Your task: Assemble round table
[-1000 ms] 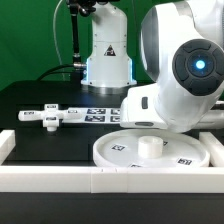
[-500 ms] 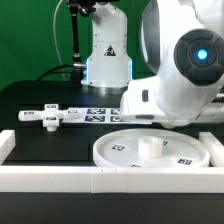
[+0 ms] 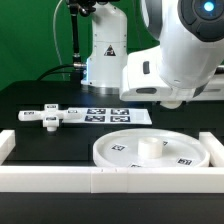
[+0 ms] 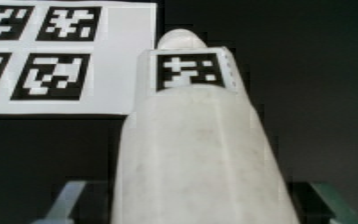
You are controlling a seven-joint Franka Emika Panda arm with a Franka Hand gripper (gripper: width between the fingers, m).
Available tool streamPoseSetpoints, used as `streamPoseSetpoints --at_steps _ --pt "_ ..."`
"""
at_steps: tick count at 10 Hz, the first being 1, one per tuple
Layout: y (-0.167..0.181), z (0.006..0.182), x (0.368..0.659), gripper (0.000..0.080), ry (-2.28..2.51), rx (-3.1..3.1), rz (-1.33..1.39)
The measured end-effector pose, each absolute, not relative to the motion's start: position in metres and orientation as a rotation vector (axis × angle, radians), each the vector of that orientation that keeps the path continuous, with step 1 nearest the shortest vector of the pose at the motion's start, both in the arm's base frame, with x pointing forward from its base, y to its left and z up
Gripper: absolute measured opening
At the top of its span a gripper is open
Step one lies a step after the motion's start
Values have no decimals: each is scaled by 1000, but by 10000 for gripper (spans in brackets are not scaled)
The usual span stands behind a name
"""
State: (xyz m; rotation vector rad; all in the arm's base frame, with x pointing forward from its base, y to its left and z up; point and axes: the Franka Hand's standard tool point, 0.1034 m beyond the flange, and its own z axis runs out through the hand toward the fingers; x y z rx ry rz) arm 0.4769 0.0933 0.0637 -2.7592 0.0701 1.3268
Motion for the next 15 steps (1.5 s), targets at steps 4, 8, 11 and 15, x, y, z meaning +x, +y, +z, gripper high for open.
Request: streamPoseSetpoints --at_steps 4,8,11,15 --pt "89 86 508 407 -8 -2844 1065" --pt "87 103 529 407 17 -2987 557" --pt "77 112 545 407 -29 -3032 201" --pt "68 131 568 407 -52 -3041 -216"
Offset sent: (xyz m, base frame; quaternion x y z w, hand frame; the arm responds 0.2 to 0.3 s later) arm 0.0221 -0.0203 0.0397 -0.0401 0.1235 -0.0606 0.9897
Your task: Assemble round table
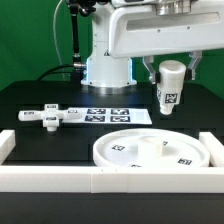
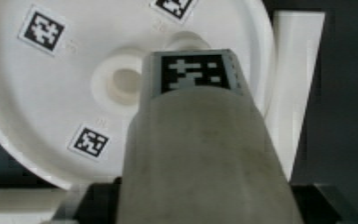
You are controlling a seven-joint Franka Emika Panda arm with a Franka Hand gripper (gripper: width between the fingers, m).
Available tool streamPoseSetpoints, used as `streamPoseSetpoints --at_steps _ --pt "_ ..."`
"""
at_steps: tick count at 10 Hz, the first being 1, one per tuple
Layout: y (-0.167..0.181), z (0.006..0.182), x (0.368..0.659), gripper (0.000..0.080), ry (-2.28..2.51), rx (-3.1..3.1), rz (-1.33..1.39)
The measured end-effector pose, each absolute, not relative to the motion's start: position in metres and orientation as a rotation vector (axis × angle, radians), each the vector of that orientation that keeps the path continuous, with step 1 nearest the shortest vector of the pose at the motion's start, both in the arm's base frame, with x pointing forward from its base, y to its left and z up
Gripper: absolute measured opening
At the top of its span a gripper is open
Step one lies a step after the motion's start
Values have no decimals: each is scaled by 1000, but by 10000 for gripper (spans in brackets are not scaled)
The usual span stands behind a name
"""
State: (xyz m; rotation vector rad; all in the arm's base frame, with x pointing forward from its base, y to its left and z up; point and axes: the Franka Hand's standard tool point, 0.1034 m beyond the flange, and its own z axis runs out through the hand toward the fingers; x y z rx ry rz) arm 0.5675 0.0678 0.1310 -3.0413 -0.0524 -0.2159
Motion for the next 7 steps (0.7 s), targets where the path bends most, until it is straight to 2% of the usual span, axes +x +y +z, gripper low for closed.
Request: streamPoseSetpoints --at_steps 3,7 --pt "61 126 573 407 -62 -3022 -534" --pt "44 112 579 407 -108 -3036 -566"
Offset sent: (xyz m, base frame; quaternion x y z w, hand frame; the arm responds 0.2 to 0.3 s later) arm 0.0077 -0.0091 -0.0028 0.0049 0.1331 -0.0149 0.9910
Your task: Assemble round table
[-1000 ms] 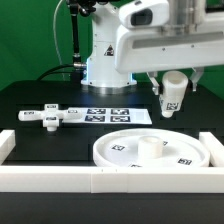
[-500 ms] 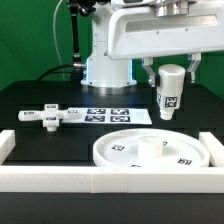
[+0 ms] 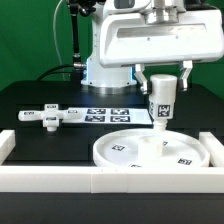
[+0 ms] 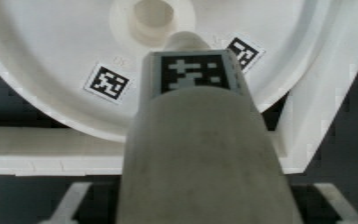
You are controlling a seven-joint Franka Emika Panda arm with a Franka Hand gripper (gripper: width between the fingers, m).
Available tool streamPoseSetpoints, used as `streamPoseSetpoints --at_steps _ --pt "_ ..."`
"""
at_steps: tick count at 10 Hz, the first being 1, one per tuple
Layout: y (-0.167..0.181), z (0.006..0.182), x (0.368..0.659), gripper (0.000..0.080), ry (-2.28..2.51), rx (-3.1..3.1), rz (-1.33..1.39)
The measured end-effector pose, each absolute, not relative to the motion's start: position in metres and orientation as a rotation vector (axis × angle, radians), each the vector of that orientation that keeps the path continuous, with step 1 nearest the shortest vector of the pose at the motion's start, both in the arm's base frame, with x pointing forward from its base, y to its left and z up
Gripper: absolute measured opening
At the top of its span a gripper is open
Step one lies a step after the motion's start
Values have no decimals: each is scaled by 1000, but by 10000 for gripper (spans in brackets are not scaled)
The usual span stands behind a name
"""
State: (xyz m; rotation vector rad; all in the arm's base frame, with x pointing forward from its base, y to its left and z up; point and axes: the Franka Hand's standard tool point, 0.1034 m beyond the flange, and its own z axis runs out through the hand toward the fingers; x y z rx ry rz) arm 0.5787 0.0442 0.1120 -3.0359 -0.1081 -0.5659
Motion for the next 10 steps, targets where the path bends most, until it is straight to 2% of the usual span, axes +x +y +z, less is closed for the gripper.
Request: streamPoseSetpoints --at_steps 10 --pt "41 92 572 407 -111 -3045 -537"
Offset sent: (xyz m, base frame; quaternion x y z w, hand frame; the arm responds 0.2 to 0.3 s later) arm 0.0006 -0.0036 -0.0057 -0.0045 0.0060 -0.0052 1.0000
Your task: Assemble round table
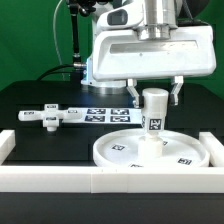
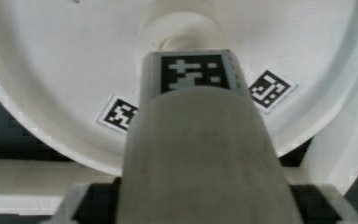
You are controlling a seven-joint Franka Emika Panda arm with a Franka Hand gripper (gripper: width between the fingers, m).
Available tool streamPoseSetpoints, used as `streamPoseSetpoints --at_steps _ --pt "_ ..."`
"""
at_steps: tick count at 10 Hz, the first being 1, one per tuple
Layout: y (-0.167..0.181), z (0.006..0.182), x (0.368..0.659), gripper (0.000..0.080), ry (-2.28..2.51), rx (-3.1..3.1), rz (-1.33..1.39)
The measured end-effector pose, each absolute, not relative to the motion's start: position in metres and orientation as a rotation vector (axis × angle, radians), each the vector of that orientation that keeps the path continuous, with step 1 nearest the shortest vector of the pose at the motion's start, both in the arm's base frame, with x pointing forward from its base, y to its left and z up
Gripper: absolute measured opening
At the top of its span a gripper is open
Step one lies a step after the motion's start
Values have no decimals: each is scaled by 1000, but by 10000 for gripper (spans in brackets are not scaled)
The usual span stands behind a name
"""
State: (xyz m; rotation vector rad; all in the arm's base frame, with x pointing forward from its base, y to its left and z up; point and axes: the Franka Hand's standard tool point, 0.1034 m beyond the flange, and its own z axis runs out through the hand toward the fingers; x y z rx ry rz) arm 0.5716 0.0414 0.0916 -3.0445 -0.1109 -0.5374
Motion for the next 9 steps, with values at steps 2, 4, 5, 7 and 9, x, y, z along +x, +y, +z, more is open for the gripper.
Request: streamPoseSetpoints --at_steps 2,4,5,7,9 --pt "41 85 570 407 -110 -3046 -530" --pt "41 79 568 407 -108 -3047 -537" --pt "40 79 569 407 -108 -3045 -556" --pt "40 79 570 407 -108 -3043 -574" --pt "40 79 570 599 -108 -3043 -573"
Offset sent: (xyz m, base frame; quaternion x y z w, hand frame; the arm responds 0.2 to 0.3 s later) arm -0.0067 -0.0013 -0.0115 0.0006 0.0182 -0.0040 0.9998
